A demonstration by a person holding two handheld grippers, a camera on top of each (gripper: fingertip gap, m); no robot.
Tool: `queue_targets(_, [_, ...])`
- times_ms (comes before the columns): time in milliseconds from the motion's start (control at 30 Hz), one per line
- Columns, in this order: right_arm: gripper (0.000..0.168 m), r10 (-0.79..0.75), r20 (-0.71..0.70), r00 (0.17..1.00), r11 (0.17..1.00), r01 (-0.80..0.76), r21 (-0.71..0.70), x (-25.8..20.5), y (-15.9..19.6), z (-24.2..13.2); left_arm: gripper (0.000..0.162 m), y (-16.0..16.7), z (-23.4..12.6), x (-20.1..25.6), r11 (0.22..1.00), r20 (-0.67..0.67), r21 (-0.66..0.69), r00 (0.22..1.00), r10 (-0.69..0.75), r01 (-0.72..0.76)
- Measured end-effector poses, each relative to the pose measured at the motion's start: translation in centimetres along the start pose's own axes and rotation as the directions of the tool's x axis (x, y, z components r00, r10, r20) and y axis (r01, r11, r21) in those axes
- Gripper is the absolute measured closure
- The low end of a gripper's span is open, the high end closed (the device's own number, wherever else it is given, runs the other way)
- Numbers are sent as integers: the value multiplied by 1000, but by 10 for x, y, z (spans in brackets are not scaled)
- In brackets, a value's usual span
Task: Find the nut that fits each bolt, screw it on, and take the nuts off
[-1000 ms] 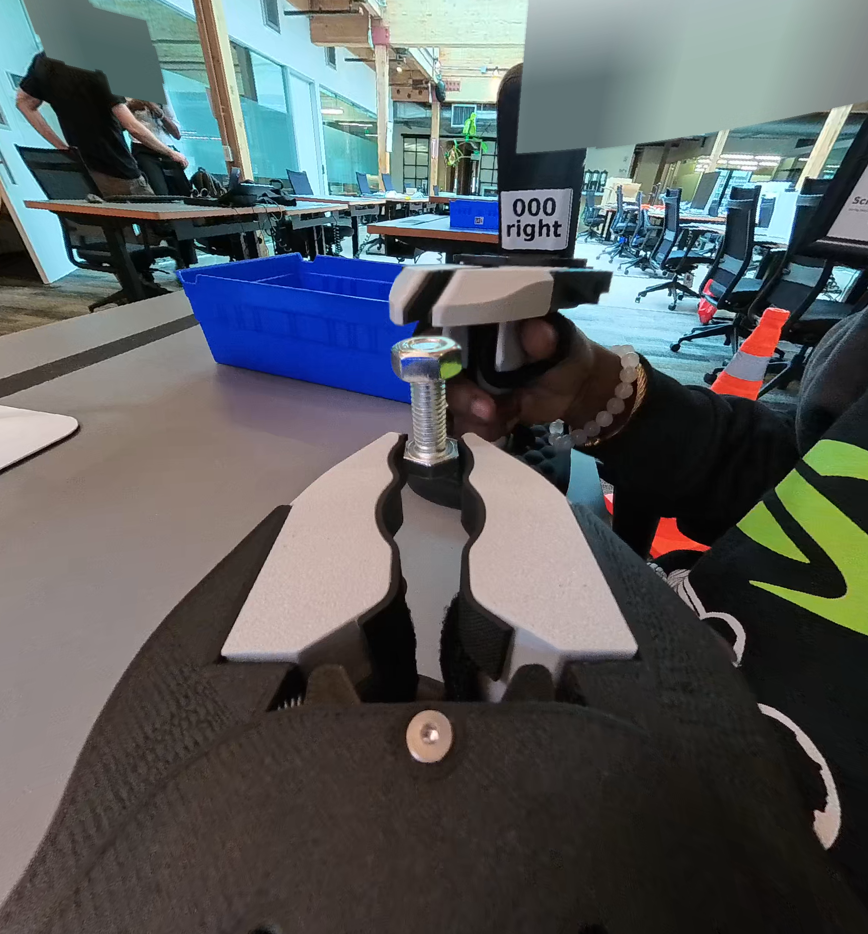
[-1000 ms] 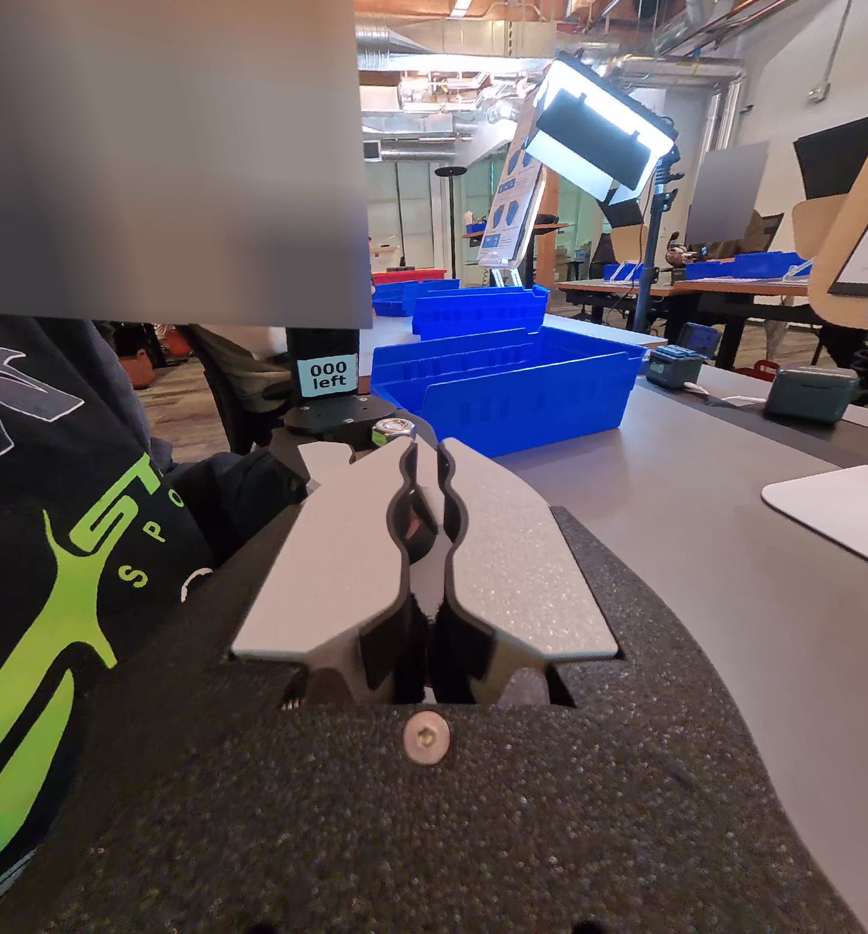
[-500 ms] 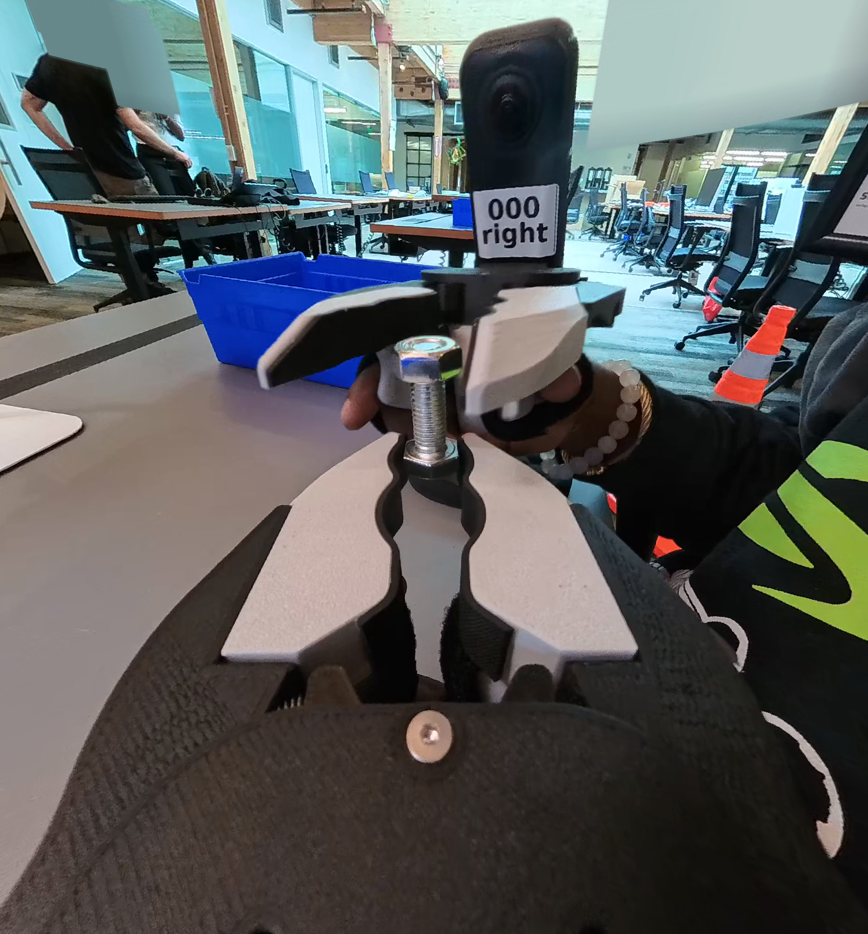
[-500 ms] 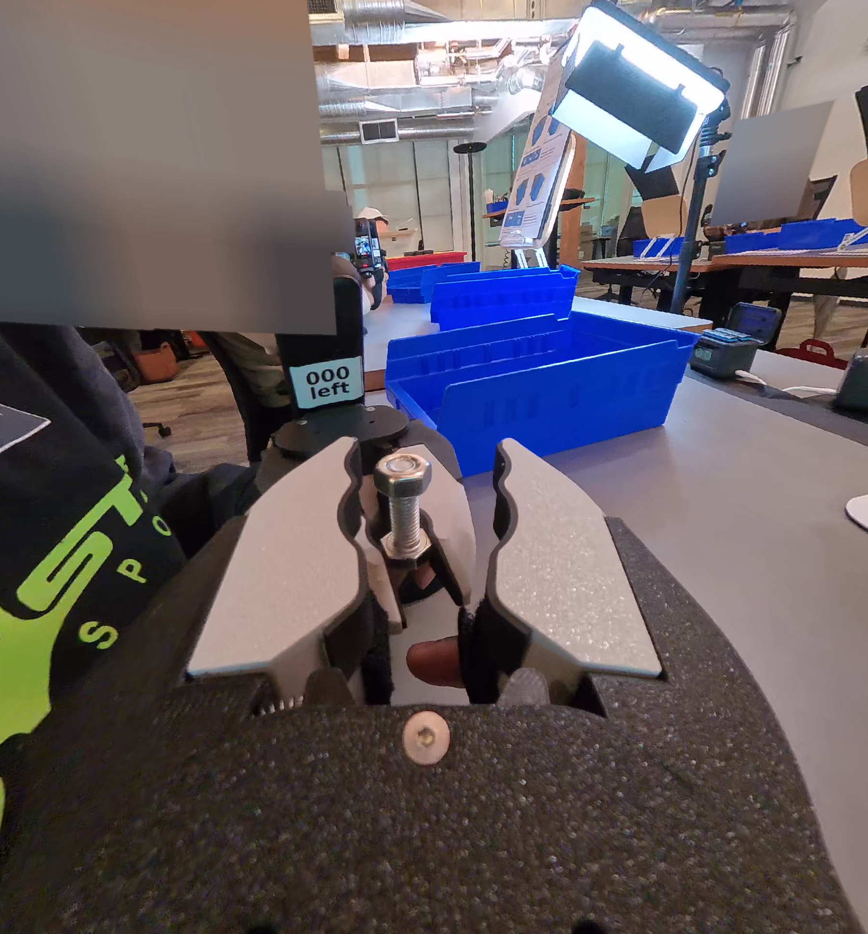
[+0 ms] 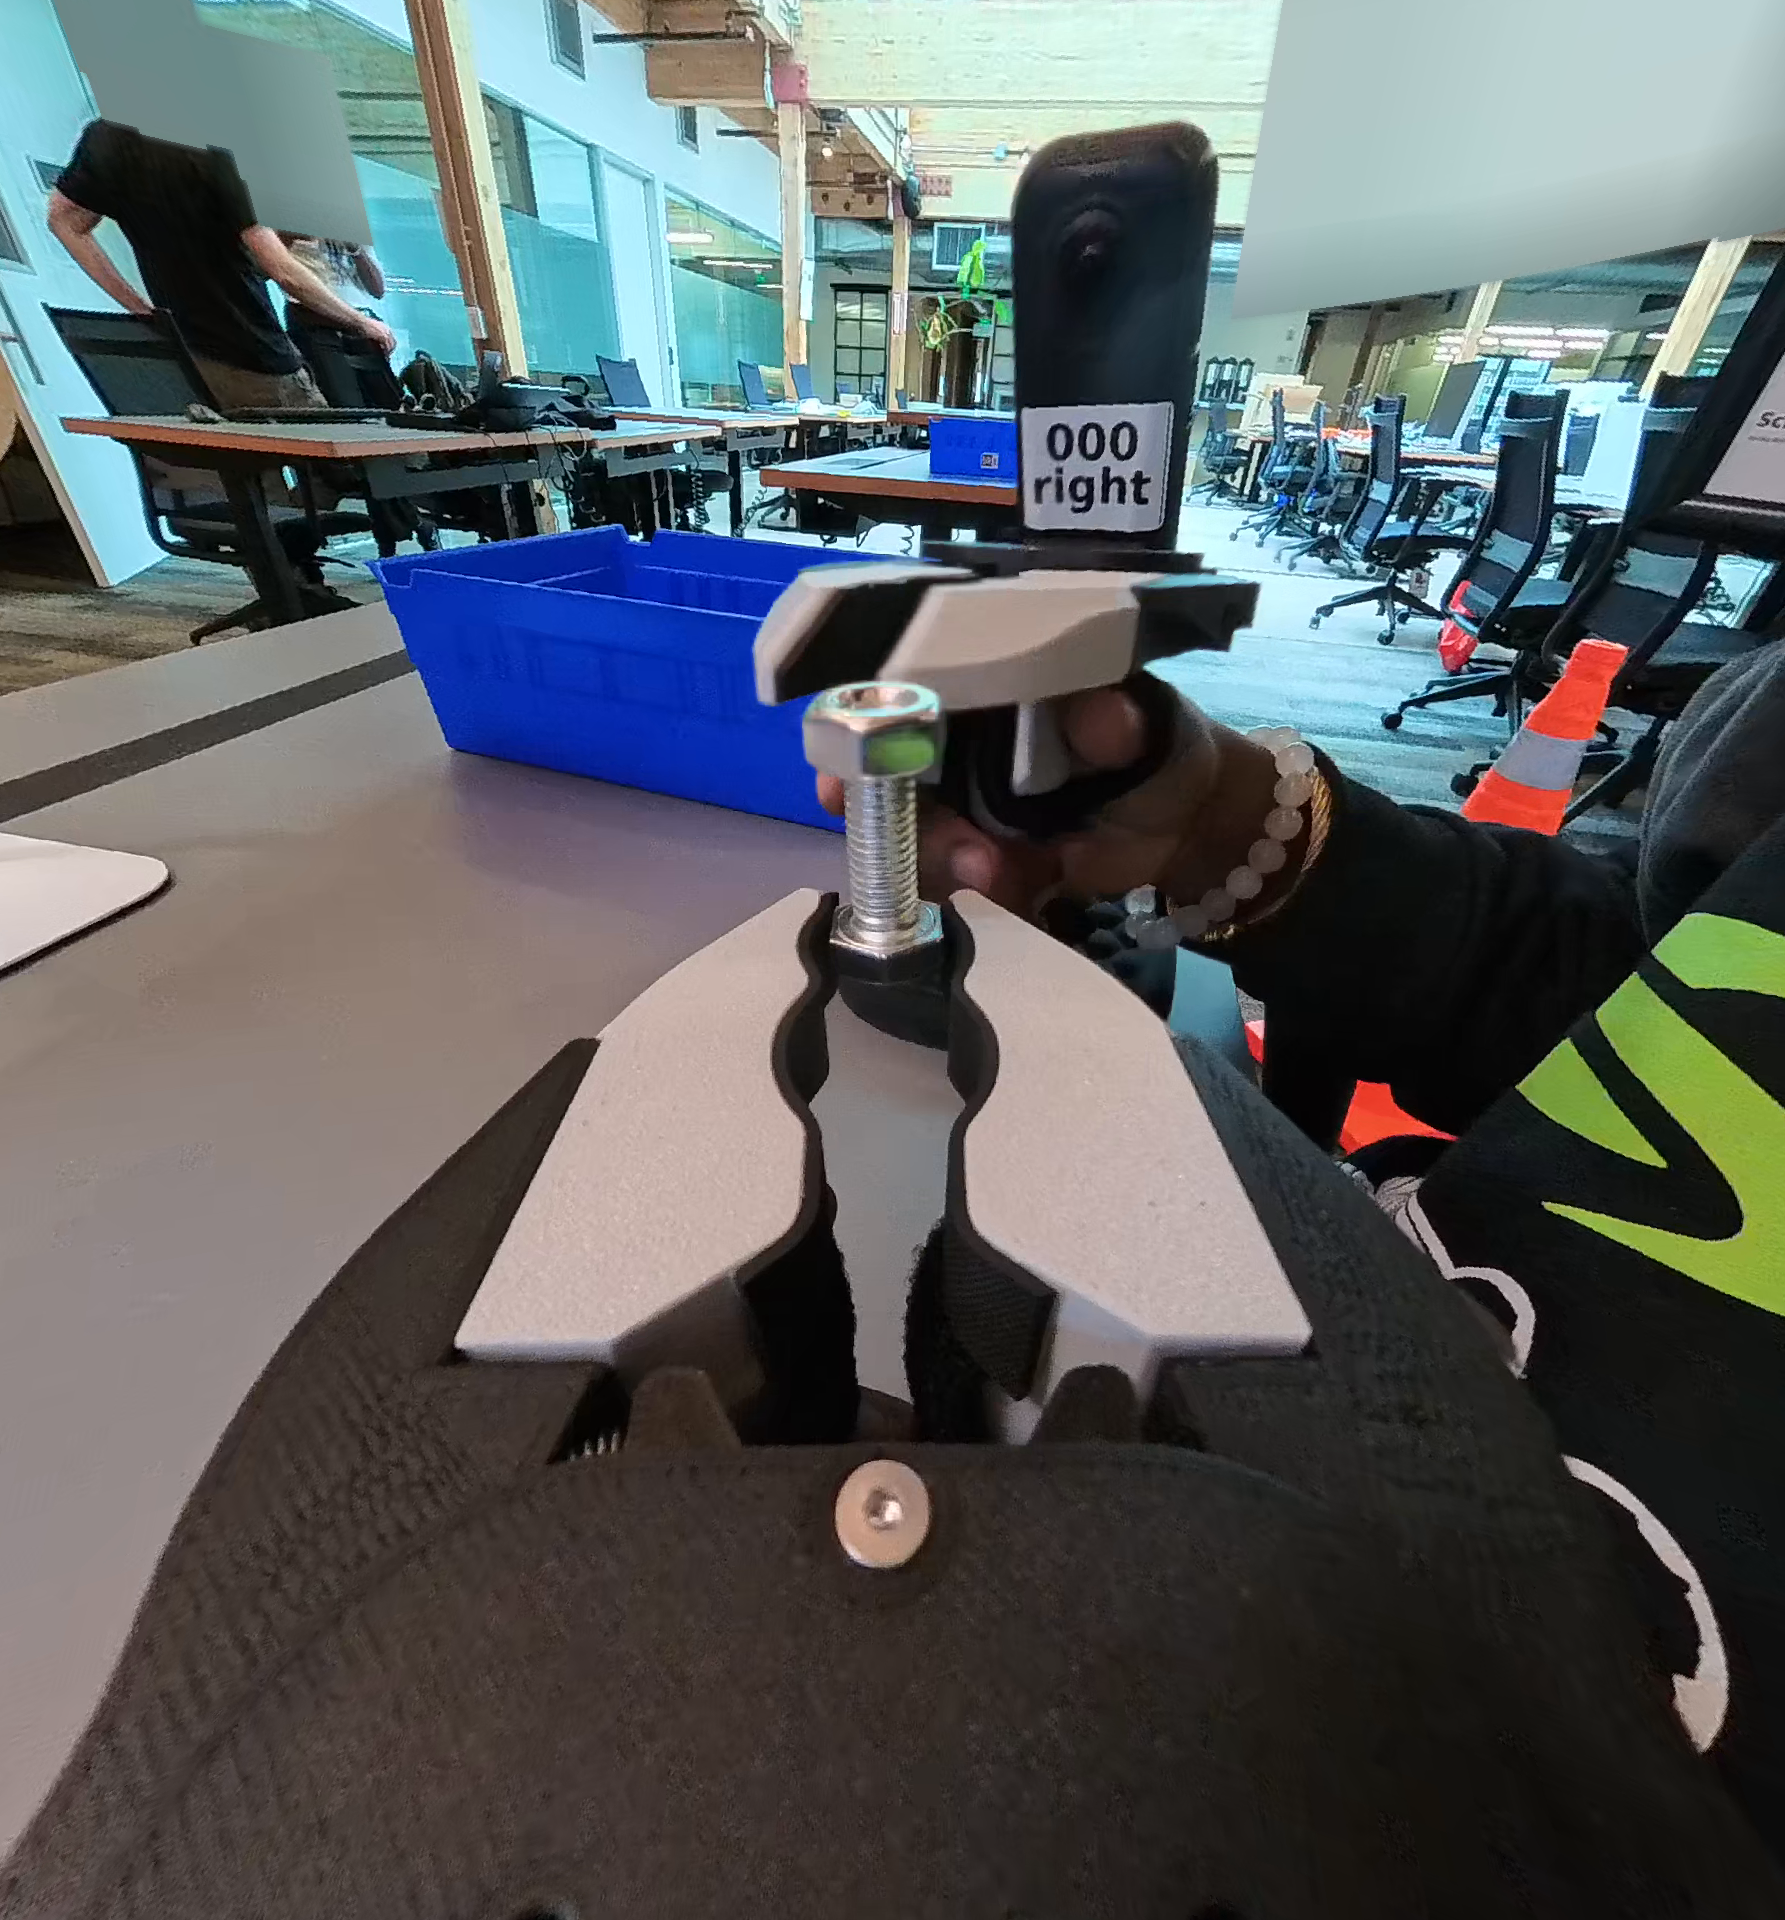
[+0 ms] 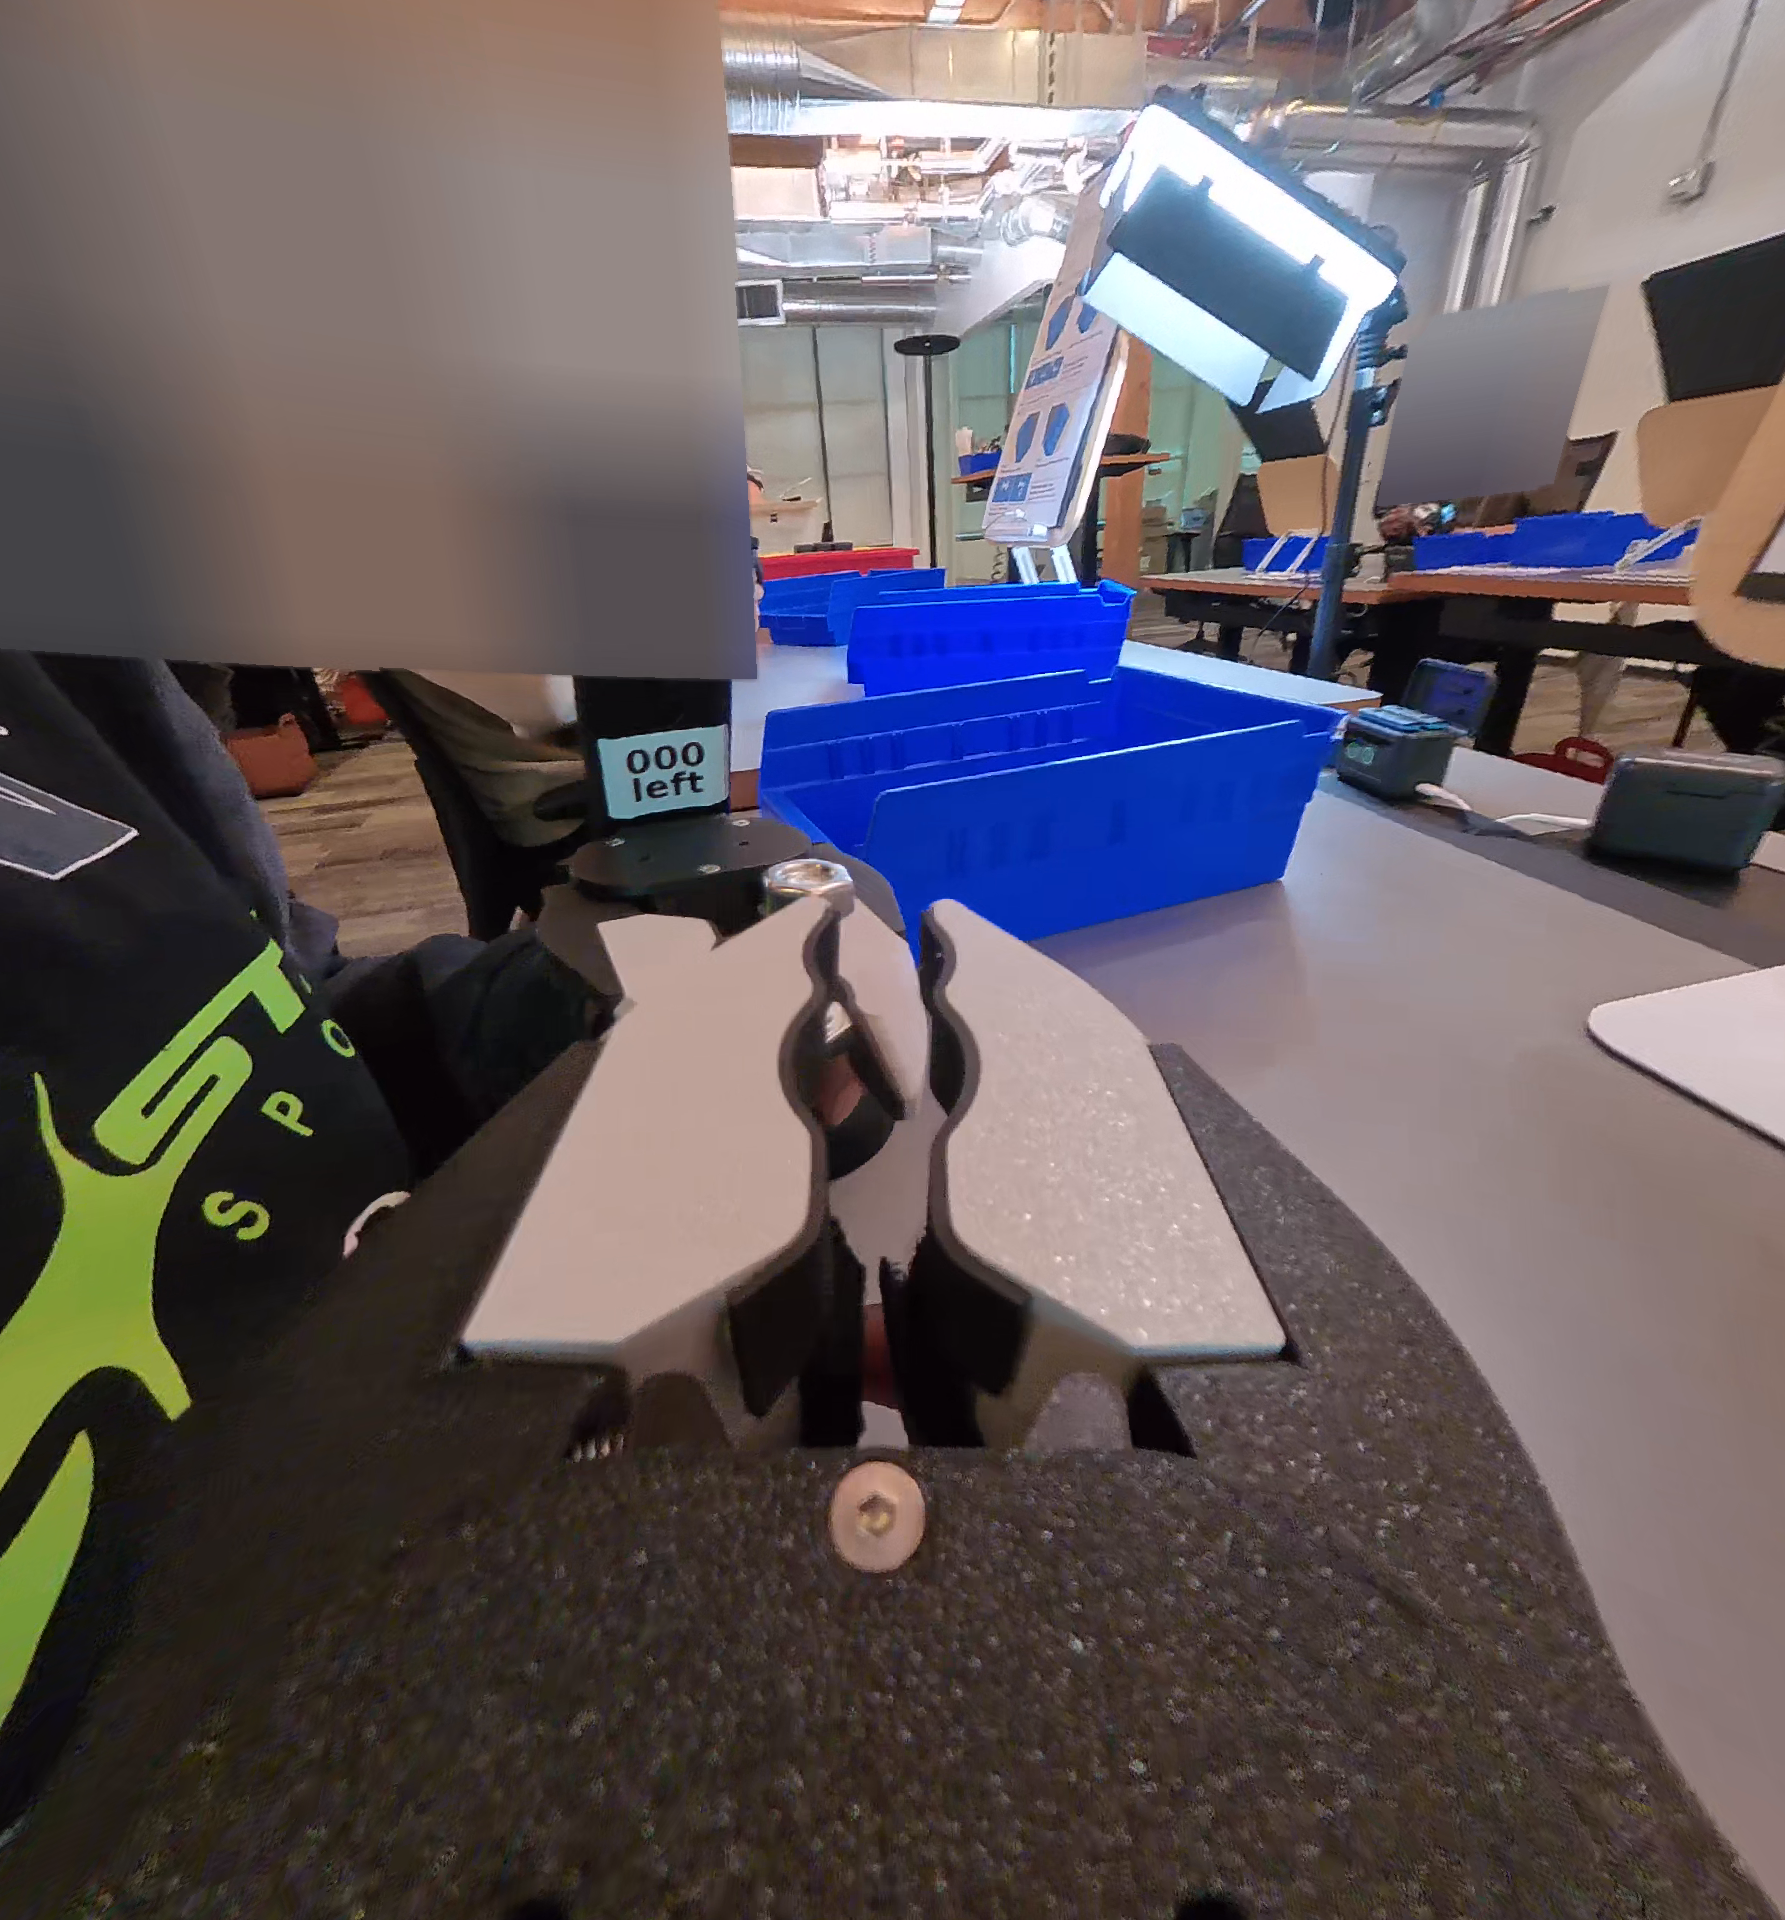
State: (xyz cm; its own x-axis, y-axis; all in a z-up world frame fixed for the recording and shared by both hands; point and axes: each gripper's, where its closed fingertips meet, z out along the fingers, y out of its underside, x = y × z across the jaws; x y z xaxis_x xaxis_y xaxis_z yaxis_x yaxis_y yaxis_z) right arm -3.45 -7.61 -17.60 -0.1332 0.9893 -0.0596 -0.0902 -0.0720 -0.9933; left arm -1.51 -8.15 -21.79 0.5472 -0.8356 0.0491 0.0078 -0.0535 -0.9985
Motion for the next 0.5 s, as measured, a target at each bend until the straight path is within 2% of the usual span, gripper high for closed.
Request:
queue_targets(133, [157, -7, -24, 1000, 1000, 7, 6, 4, -2, -6, 143, 1, 0, 0, 1000, -1, -4, 1000, 2, -2])
queue_targets(200, [150, -5, -29, 1000, 1000, 5, 7, 5, -2, -6, 144, 1, 0, 0, 1000, -1, -4, 1000, 1, -1])
queue_targets(333, [126, 11, 11, 1000, 1000, -11, 9, -3, -2, 3, 143, 1, 1, 0, 1000, 1, -7, 1000, 5, -5])
queue_targets(500, [117, 7, 21, 1000, 1000, -7, -14, -7, 4, 25, 143, 1, 1, 0, 1000, 2, -8, 1000, 8, -8])
